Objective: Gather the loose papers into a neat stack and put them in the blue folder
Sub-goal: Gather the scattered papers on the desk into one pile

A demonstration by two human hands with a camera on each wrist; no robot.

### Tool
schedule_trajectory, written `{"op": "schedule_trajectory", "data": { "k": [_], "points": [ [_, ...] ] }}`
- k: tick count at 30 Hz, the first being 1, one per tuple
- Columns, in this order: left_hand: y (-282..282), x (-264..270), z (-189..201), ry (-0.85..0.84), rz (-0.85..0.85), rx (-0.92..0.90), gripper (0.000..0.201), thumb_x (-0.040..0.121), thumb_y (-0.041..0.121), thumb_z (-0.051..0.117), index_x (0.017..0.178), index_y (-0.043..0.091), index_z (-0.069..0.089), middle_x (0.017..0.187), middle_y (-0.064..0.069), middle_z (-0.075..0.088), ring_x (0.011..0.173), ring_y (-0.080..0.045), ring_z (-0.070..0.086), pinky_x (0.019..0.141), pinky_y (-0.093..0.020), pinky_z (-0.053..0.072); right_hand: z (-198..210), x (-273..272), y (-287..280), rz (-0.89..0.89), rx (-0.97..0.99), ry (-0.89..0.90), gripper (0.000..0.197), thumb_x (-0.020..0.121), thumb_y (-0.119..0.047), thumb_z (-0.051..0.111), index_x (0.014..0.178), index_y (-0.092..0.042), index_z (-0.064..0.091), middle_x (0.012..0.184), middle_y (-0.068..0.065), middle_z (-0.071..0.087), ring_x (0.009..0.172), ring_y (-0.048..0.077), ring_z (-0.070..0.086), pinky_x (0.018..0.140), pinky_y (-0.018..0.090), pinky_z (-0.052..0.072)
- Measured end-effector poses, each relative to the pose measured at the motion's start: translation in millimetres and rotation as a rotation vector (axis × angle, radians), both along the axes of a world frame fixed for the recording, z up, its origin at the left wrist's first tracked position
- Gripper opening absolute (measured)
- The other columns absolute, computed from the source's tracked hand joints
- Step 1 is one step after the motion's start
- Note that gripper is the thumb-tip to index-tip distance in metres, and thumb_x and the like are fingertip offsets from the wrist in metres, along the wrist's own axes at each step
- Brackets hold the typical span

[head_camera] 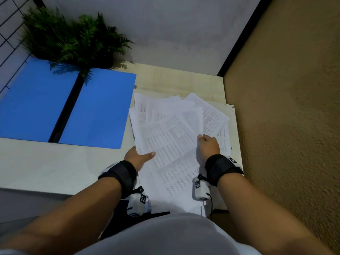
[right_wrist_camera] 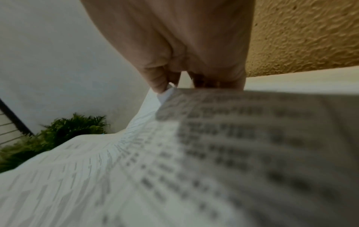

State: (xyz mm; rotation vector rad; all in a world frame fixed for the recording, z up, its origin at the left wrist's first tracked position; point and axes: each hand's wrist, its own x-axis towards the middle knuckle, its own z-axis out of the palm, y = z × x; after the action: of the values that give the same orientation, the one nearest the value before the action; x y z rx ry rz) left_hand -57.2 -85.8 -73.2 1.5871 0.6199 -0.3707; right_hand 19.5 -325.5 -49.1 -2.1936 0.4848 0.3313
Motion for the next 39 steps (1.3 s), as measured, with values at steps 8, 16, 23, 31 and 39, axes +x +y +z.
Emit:
{"op": "schedule_trajectory", "data": {
  "k": [8, 16, 23, 31, 39],
  "points": [
    [2, 2, -3, 0.037, 0.002, 0.117, 0.045, 0.097, 0.036, 0.055, 0.135, 0.011, 0.055, 0.133, -0.01, 0.062, 0.117, -0.029, 0.06, 0.087, -0.027, 0.042, 20, 21, -19, 0.064, -0.075, -0.024, 0.027, 0.092, 0.008, 0.033, 0.072, -0.009, 0.041, 0.067, -0.004, 0.034, 0.067, 0.02, 0.029, 0.055, 0.022, 0.019],
    [1, 3, -2, 0.058, 0.011, 0.133, 0.047, 0.093, 0.039, 0.06, 0.13, 0.01, 0.059, 0.129, -0.008, 0.064, 0.117, -0.03, 0.061, 0.088, -0.029, 0.043, 13, 17, -4, 0.242, 0.114, 0.099, 0.02, 0.09, -0.014, 0.064, 0.085, -0.016, 0.044, 0.077, -0.004, 0.044, 0.08, 0.019, 0.045, 0.071, 0.028, 0.042],
    [-2, 2, -1, 0.045, -0.028, 0.093, 0.053, 0.082, 0.035, 0.075, 0.128, 0.015, 0.059, 0.124, -0.003, 0.064, 0.106, -0.02, 0.059, 0.091, -0.027, 0.043, 2, 16, 7, 0.11, -0.281, 0.065, 0.011, 0.097, -0.016, 0.046, 0.106, -0.01, 0.045, 0.101, 0.009, 0.04, 0.103, 0.03, 0.052, 0.087, 0.036, 0.04],
    [15, 5, -12, 0.09, 0.018, 0.113, 0.052, 0.089, 0.011, 0.069, 0.137, 0.008, 0.049, 0.13, -0.009, 0.06, 0.122, -0.028, 0.056, 0.1, -0.033, 0.043, 1, 28, -25, -0.229, -0.143, -0.02, 0.046, 0.089, -0.025, 0.064, 0.129, -0.008, 0.051, 0.131, 0.018, 0.05, 0.12, 0.036, 0.052, 0.101, 0.045, 0.045],
    [24, 18, -14, 0.206, -0.236, 0.197, 0.053, 0.095, 0.002, 0.055, 0.145, 0.005, 0.038, 0.136, -0.033, 0.052, 0.13, -0.054, 0.042, 0.108, -0.054, 0.034, 14, 13, -47, -0.44, 0.369, 0.176, 0.051, 0.086, -0.017, 0.072, 0.124, -0.009, 0.04, 0.106, 0.002, 0.059, 0.093, 0.018, 0.058, 0.083, 0.021, 0.049]
  ]
}}
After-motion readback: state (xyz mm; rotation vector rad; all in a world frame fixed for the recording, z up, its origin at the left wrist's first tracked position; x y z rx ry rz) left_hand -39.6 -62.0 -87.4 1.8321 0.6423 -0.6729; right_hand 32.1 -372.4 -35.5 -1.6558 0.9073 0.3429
